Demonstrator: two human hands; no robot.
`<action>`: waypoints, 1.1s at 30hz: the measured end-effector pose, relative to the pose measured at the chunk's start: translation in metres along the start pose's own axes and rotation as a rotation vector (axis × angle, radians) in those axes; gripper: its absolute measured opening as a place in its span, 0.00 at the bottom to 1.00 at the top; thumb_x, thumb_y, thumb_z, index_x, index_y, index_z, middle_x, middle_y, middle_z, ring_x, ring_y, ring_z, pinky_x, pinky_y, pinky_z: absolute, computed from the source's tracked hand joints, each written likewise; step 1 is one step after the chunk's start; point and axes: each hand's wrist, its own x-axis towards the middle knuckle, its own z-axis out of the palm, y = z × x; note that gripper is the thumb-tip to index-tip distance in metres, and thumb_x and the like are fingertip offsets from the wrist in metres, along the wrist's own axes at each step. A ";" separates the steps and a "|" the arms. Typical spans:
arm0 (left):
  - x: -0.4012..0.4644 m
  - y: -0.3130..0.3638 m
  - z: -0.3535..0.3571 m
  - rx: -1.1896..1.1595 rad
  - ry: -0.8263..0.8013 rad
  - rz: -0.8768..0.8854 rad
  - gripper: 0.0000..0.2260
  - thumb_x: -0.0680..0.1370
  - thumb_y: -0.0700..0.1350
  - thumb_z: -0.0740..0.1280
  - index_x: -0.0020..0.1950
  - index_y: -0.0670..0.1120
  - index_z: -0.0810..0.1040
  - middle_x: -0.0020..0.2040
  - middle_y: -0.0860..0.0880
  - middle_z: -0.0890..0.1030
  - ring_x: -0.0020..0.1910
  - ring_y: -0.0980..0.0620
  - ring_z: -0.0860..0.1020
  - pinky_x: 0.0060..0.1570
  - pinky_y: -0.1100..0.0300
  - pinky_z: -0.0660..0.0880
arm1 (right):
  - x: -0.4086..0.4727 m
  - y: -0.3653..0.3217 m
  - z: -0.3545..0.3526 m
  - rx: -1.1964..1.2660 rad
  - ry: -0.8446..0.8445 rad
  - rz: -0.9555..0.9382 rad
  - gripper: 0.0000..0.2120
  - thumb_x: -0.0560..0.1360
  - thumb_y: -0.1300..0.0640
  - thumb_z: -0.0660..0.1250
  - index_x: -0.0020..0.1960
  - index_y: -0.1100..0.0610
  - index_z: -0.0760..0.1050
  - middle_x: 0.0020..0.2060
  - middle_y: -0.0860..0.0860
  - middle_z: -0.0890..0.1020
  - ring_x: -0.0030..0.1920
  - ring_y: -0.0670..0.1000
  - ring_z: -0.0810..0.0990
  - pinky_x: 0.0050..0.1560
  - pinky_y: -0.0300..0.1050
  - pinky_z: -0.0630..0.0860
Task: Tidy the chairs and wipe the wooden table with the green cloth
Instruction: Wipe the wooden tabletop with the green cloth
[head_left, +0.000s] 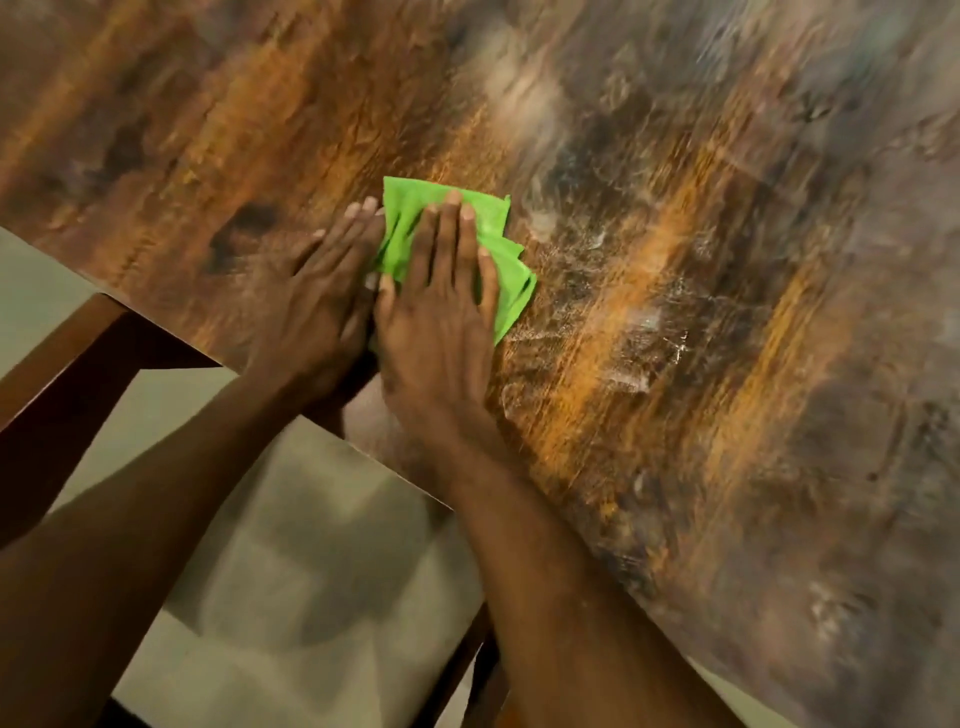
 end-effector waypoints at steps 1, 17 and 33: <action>0.009 0.005 0.000 0.009 -0.012 0.038 0.25 0.89 0.49 0.51 0.86 0.44 0.58 0.86 0.46 0.58 0.86 0.52 0.54 0.83 0.55 0.49 | 0.006 0.013 -0.006 -0.019 -0.006 0.010 0.35 0.88 0.43 0.49 0.86 0.60 0.43 0.86 0.57 0.45 0.86 0.54 0.42 0.85 0.55 0.43; 0.051 0.014 0.005 0.044 -0.041 0.029 0.25 0.89 0.47 0.50 0.87 0.47 0.55 0.87 0.48 0.55 0.86 0.51 0.50 0.84 0.52 0.49 | 0.001 0.037 -0.019 -0.141 0.051 0.201 0.36 0.87 0.42 0.46 0.86 0.62 0.44 0.86 0.60 0.44 0.86 0.59 0.44 0.84 0.60 0.48; 0.049 0.015 0.007 0.081 -0.105 0.130 0.27 0.87 0.49 0.49 0.88 0.47 0.51 0.87 0.49 0.51 0.86 0.53 0.46 0.85 0.51 0.44 | 0.100 0.085 -0.032 -0.127 0.124 0.228 0.34 0.86 0.42 0.47 0.86 0.60 0.50 0.86 0.56 0.51 0.86 0.56 0.48 0.83 0.58 0.50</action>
